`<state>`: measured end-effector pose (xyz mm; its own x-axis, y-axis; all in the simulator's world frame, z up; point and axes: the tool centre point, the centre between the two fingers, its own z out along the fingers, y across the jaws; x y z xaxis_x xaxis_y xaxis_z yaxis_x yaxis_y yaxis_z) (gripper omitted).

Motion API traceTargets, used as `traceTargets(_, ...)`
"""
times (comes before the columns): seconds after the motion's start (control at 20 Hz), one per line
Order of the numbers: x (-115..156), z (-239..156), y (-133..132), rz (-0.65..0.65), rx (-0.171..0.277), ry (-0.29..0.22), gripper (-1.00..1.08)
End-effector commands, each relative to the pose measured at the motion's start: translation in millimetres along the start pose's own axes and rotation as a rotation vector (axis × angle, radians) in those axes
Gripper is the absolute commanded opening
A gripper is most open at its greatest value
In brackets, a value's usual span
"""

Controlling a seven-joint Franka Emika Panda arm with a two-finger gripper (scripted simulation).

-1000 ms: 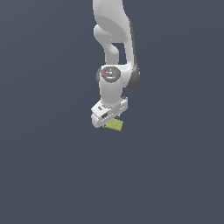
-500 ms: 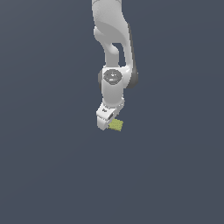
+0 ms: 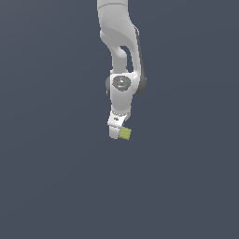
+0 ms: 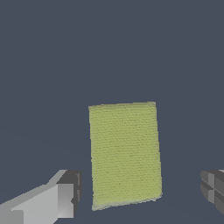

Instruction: Pick up the object and move it to a goal position.

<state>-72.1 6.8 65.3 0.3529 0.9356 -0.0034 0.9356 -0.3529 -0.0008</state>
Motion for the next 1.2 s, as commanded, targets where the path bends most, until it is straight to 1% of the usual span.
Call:
traceTargets(0.0,0.3,2.3,-2.7,-0.04,-0.001,0.001,1.0)
traceTargets(0.3,0.6,5.2,-6.0,-0.088,-0.001,0.003,1.0)
traceTargets(0.6,0.4,7.8,-6.0,-0.086,-0.001,0.003,1.0)
traceTargets(1.15,0.3,49.1,-7.0,-0.09,-0.001,0.003,1.0)
